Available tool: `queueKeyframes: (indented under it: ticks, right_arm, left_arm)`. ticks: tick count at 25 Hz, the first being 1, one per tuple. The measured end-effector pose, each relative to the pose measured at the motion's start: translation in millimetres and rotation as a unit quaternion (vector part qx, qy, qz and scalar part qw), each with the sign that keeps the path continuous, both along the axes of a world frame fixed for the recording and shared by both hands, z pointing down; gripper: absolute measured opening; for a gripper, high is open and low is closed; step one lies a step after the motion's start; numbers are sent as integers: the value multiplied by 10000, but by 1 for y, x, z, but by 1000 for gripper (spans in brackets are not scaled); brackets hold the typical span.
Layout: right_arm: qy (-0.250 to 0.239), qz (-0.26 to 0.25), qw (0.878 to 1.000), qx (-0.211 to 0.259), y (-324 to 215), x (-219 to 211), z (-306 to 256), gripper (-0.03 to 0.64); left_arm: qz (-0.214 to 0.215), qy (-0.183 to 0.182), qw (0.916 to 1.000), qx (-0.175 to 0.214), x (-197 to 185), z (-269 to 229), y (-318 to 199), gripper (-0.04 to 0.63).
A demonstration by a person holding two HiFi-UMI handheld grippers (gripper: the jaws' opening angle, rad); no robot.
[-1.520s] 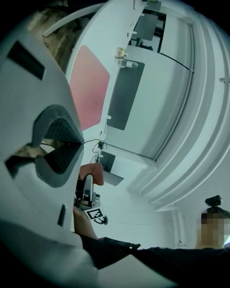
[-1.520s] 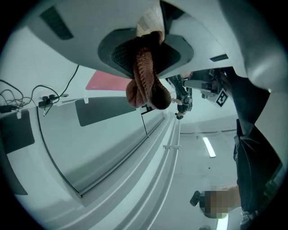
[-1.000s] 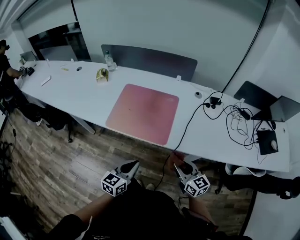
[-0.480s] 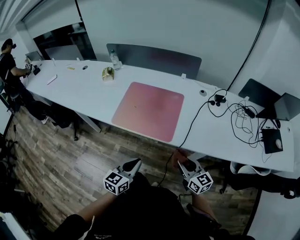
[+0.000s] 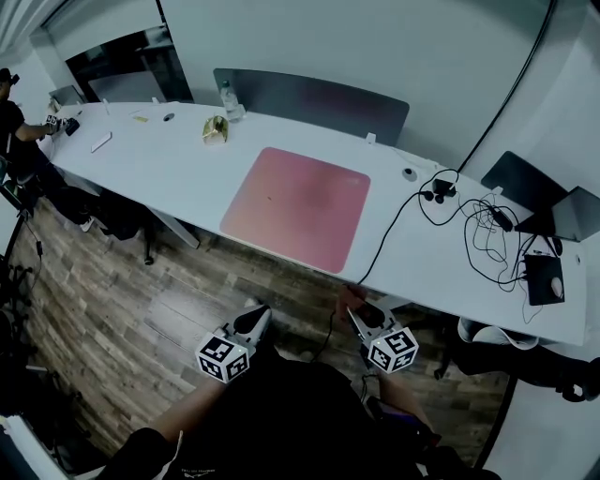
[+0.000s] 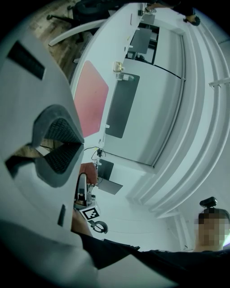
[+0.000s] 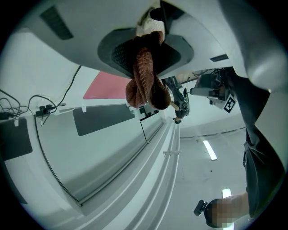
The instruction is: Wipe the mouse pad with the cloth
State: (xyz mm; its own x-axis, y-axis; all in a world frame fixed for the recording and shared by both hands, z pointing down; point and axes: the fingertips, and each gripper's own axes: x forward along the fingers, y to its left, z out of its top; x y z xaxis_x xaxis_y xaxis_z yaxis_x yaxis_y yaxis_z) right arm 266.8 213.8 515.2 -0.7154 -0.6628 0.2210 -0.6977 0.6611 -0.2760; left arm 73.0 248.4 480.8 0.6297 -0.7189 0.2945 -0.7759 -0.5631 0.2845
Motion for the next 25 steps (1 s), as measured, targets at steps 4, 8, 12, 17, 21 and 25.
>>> queueKeyframes:
  ticks: [4, 8, 12, 17, 21, 25]
  right_arm:
    - [103, 21, 9999, -36, -8, -2, 5, 118]
    - [217, 96, 9996, -118, -16, -7, 9, 118]
    - [297, 176, 9991, -262, -26, -10, 17, 118]
    - [449, 483, 9958, -630, -41, -5, 35, 118]
    - [672, 799, 9902, -932, -58, 2, 51, 118]
    - [1068, 1000, 9817, -1216, -76, 4, 67, 118]
  left_arm:
    - [41, 30, 10000, -11, 0, 3, -8, 8]
    - [53, 95, 9999, -32, -4, 6, -19, 8]
    - [182, 161, 9997, -52, -4, 9, -31, 8]
    - [306, 191, 9993, -101, -10, 12, -48, 8]
    - [392, 193, 9989, -175, -20, 16, -63, 8]
    - [451, 185, 9985, -260, -33, 20, -82, 8]
